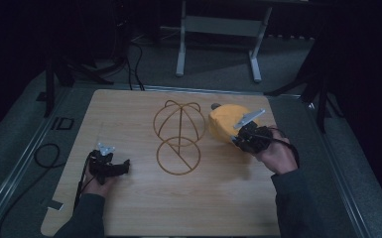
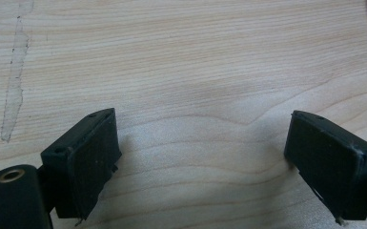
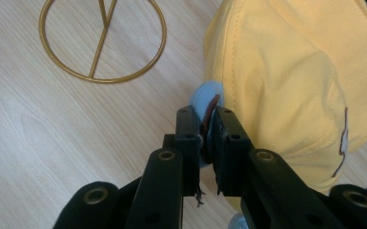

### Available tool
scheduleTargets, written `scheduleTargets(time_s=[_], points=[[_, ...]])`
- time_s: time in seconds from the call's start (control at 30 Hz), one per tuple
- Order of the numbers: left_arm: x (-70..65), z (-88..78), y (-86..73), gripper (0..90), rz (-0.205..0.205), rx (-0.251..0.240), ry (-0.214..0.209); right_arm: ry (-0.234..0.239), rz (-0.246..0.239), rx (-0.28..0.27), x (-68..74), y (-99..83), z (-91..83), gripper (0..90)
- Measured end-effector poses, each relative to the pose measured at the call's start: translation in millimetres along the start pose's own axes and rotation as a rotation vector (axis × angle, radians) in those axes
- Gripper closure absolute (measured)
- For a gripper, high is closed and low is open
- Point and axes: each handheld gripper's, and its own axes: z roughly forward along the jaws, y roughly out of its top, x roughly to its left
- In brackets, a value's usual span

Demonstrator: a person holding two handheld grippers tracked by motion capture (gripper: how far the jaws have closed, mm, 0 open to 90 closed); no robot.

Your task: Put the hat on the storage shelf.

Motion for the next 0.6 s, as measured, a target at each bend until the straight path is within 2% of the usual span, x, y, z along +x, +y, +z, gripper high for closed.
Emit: scheduleTargets(time_s=[0.6], points=[[-0.1,0.1,0.0,11.5,-0.002,-0.001,0.000,-0.014,-0.065,0.056,-6.1,9.1,-12.9,82.0]])
